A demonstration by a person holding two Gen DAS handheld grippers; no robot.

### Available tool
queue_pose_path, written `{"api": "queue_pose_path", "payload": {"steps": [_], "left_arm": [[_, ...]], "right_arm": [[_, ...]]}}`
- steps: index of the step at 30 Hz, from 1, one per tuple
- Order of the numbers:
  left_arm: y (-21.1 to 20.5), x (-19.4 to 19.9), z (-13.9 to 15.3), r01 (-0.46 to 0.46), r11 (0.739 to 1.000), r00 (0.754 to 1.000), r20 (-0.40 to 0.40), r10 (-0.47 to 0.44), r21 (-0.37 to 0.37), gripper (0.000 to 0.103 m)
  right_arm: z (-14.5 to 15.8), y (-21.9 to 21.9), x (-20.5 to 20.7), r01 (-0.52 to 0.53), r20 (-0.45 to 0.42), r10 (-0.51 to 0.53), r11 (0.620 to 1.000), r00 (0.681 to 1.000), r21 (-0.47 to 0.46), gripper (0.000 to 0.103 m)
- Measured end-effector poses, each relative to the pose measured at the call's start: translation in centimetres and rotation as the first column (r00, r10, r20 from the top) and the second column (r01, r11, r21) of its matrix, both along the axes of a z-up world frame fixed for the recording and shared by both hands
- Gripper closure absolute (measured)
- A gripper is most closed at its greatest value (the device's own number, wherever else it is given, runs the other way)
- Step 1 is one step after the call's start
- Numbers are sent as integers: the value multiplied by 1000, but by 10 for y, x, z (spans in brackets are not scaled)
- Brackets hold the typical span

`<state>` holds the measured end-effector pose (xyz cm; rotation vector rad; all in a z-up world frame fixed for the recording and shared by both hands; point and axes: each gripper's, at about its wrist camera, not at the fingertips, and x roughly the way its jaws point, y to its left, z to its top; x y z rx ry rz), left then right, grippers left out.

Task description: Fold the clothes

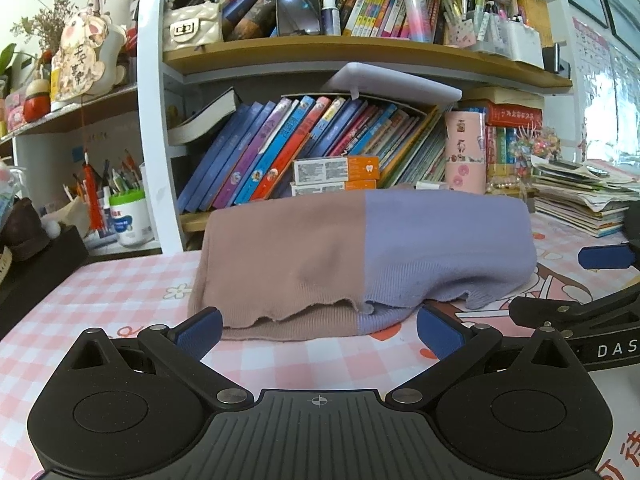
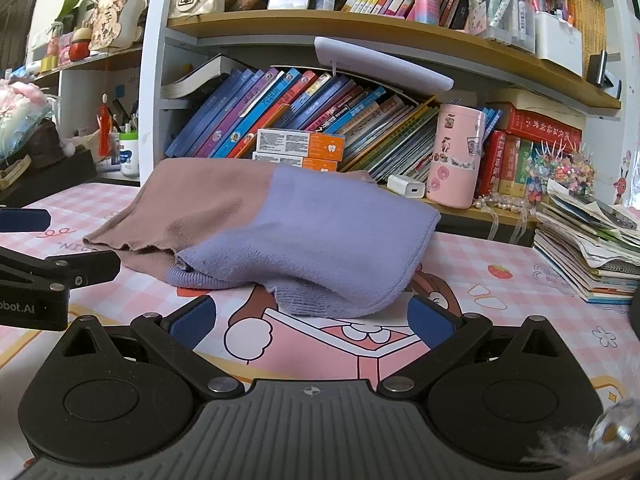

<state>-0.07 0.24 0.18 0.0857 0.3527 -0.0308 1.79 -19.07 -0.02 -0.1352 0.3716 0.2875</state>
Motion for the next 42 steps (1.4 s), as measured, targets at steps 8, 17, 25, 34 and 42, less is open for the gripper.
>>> {"api": "queue_pose_path", "payload": {"steps": [8, 17, 25, 34, 42], "left_arm": [[3, 3, -1, -18, 1000, 1000, -20, 18, -11, 0], [7, 8, -3, -48, 999, 997, -57, 47, -26, 0], [-3, 8, -2, -42, 999, 998, -54, 43, 28, 0], [-21, 3, -1, -23, 992, 999, -25, 27, 121, 0], [-54, 4, 10, 117, 980, 993, -40, -112, 160, 3]], "right_arm": [[0, -4, 2, -4, -14, 4, 1000, 1000, 22, 0], [0, -5, 1, -11, -4, 11, 999, 1000, 39, 0], [0, -12, 1, 4, -9, -4, 996, 1000, 85, 0], [-3, -34, 15, -12, -132, 48, 966, 990, 260, 2], [19, -89, 73, 28, -274, 133, 858, 952, 513, 2]]}}
